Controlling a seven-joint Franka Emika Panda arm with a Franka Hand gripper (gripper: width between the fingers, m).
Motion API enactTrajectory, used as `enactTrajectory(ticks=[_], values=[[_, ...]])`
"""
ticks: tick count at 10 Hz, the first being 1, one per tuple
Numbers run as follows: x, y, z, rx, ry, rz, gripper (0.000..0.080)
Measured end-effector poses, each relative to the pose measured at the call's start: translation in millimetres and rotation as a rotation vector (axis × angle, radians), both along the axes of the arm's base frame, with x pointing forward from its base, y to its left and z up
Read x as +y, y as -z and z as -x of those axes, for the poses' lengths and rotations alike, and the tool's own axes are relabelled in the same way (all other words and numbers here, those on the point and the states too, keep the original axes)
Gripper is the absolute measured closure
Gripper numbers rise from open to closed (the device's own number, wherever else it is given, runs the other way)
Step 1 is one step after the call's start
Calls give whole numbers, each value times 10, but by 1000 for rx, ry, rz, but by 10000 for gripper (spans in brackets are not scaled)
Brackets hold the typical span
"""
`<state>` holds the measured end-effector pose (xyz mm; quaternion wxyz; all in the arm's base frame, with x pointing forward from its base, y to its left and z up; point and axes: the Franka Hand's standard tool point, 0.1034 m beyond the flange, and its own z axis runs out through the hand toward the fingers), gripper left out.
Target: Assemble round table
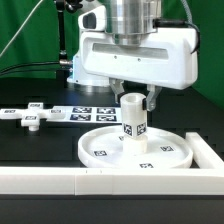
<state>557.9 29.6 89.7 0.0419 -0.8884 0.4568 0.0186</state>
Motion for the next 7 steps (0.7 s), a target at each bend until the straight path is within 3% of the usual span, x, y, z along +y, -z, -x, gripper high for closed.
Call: enactTrajectory(ticks=[3,7], values=[[45,-21,20,-23,247,-5,390],[216,-41,-17,-24,570,-82,390]])
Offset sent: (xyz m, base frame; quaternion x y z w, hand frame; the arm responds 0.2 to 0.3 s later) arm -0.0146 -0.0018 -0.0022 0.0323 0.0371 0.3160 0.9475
